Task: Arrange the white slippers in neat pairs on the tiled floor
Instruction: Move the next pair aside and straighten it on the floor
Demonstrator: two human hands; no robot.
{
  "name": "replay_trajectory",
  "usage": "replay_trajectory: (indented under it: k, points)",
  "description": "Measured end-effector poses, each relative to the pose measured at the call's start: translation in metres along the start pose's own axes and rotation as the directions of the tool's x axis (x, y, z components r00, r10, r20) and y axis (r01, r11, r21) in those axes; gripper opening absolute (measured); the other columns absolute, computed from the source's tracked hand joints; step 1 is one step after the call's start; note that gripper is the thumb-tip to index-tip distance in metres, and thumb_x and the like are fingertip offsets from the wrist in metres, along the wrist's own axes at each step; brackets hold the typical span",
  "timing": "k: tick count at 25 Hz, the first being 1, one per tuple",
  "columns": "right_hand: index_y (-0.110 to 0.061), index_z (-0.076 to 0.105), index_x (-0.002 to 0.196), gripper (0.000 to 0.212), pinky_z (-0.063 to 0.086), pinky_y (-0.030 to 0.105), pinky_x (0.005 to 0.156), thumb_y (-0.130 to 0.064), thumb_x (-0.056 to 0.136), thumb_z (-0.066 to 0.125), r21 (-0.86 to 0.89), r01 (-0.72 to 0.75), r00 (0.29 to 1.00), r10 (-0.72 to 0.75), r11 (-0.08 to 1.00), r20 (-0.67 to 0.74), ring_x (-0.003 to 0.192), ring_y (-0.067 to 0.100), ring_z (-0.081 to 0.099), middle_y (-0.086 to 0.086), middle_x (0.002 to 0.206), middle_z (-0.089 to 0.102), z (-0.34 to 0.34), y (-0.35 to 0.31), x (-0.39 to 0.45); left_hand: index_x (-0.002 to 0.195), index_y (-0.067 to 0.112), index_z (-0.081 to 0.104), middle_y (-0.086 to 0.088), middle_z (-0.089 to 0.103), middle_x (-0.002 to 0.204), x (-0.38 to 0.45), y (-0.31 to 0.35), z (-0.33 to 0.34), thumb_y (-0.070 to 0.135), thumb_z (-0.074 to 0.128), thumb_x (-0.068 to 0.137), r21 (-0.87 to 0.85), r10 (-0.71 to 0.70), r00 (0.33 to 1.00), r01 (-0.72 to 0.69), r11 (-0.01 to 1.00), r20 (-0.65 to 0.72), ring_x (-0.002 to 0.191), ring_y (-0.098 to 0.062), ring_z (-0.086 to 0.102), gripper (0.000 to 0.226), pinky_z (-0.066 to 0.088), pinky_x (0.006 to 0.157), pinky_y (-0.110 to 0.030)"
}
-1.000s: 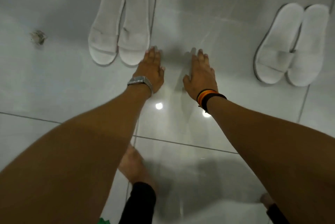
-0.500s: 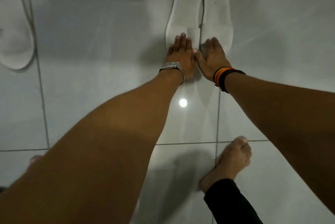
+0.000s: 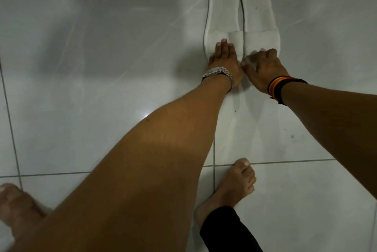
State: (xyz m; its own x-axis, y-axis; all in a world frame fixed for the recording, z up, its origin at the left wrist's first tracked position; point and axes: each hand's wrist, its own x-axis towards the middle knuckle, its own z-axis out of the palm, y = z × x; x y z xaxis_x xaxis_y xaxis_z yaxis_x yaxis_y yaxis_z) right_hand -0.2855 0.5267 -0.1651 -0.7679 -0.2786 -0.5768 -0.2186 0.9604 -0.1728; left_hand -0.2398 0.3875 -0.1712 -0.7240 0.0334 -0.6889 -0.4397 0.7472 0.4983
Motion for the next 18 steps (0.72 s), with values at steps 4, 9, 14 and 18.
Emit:
replay_trajectory:
  k: [4,9,14,18]
  points:
    - [-0.005,0.043,0.144,0.068,0.040,0.047,0.107,-0.056,0.099,0.038,-0.008,-0.029,1.000,0.029,1.000,0.006,0.127,0.043,0.046,0.025,0.138,0.039,-0.007,0.010,0.010,0.157,0.005,-0.007,-0.013,-0.019,0.164,0.005,0.004,-0.004,0.030,0.030,0.104,0.065,0.016,1.000,-0.018,0.998,0.025,0.153,-0.026,-0.015,0.070,0.000,0.126,-0.039]
    - [-0.002,0.041,0.143,0.069,0.041,0.048,0.106,-0.054,0.099,0.038,-0.032,-0.103,0.995,0.103,0.994,0.004,0.128,0.042,0.045,0.025,0.137,0.040,-0.009,0.015,0.014,0.158,0.007,-0.006,-0.011,-0.016,0.165,0.013,0.011,-0.015,0.030,0.031,0.104,0.021,0.019,0.997,-0.021,1.000,0.076,0.154,-0.024,-0.013,0.069,-0.002,0.126,-0.035]
    - [0.000,0.046,0.136,0.057,0.045,0.049,0.099,-0.043,0.099,0.046,0.006,-0.130,0.990,0.131,0.991,-0.059,0.123,0.042,0.048,0.024,0.134,0.043,-0.003,-0.004,-0.012,0.158,0.007,-0.002,-0.010,-0.013,0.166,-0.001,0.007,-0.033,0.027,0.031,0.105,0.032,0.068,0.993,-0.071,0.997,0.095,0.154,-0.023,-0.012,0.066,-0.004,0.125,-0.033]
    - [-0.003,0.048,0.135,0.052,0.045,0.042,0.101,-0.040,0.099,0.049,0.216,-0.137,0.984,0.158,0.967,-0.084,0.121,0.037,0.052,0.019,0.136,0.045,0.002,-0.055,-0.062,0.158,0.006,0.003,-0.012,-0.008,0.167,-0.036,-0.015,-0.052,0.028,0.031,0.104,0.065,0.145,0.983,-0.138,0.988,-0.117,0.154,-0.025,-0.008,0.064,0.001,0.127,-0.039]
